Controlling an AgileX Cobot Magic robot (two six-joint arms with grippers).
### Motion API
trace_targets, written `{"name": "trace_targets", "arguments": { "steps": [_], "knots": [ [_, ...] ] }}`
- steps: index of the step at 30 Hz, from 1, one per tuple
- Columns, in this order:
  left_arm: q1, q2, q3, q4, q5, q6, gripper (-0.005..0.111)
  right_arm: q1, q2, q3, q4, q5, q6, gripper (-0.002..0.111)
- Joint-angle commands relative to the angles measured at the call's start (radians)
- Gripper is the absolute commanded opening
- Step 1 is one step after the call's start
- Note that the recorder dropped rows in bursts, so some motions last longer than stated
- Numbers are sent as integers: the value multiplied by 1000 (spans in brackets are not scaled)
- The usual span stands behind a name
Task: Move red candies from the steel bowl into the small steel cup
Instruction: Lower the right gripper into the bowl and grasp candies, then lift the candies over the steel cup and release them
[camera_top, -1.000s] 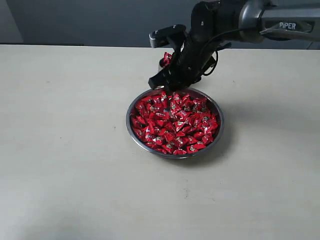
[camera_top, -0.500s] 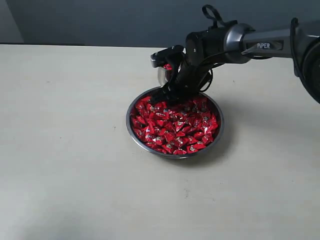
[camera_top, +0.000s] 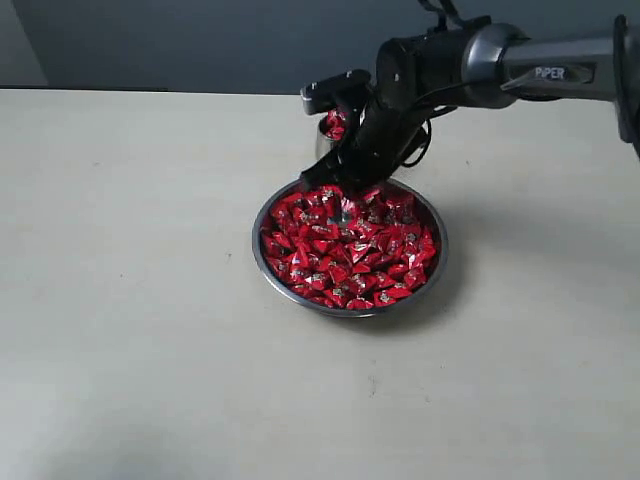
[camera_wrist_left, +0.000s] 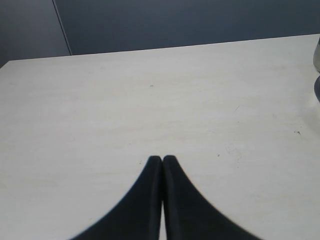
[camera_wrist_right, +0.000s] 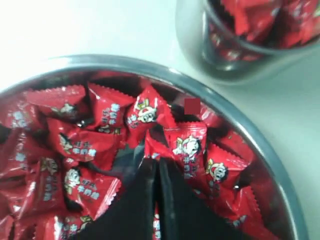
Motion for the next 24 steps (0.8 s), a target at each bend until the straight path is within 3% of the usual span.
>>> {"name": "trace_targets", "arguments": {
  "steps": [1,12,24],
  "knots": [
    [-8,-5,-8,2,-5,-2,0,-3,-72,5,-11,1,0,0],
    [-8,-5,-8,2,-5,-2,0,-23,-102,-10,-80,-282,83,0],
    [-8,-5,-8,2,-5,-2,0,-72,40,-138,-35,-284,107,0]
  ]
}}
